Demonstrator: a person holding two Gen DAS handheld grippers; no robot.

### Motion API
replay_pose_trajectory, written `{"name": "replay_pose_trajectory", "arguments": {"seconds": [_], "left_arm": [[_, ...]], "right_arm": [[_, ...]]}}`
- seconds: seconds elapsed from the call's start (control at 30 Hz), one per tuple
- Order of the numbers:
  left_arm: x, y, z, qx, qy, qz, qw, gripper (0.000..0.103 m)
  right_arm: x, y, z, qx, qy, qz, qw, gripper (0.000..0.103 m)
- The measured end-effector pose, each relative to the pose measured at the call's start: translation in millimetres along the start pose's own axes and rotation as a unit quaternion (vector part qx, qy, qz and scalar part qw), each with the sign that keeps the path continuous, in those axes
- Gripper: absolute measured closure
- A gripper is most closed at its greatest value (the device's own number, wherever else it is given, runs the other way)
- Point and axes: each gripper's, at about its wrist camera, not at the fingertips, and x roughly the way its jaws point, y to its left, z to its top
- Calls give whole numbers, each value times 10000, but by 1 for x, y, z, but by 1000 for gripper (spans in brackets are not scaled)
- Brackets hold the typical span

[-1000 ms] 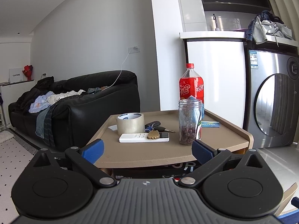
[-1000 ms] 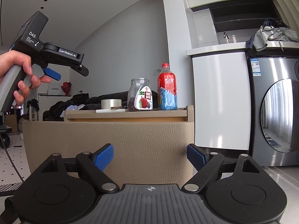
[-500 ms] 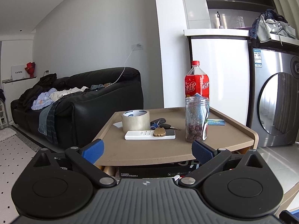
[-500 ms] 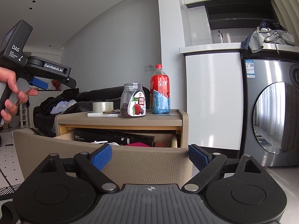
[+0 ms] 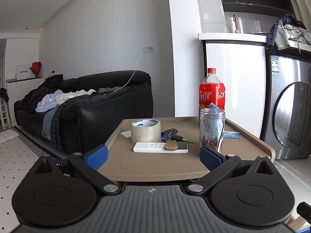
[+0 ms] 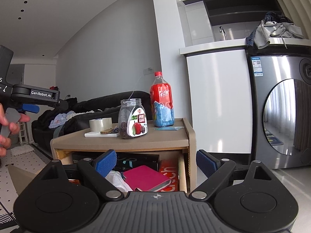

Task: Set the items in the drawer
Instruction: 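Raise the open left gripper over the cabinet top toward the keys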

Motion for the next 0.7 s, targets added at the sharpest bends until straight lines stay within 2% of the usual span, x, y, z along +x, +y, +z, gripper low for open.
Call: {"name": "replay_pose_trajectory", "arguments": {"seconds": [0.33, 0.53, 0.7], "left_arm": [[20, -2, 9, 124, -2, 62, 9999, 0], [29, -1, 11, 251, -148, 149, 9995, 0], [41, 0, 15, 243, -82, 179, 9995, 0]], "right_arm": [[27, 16, 17, -77, 163, 233, 9996, 11], [42, 23, 17, -39, 276, 381, 9989, 11], [50, 27, 16, -21, 278, 486, 9984, 11]]}}
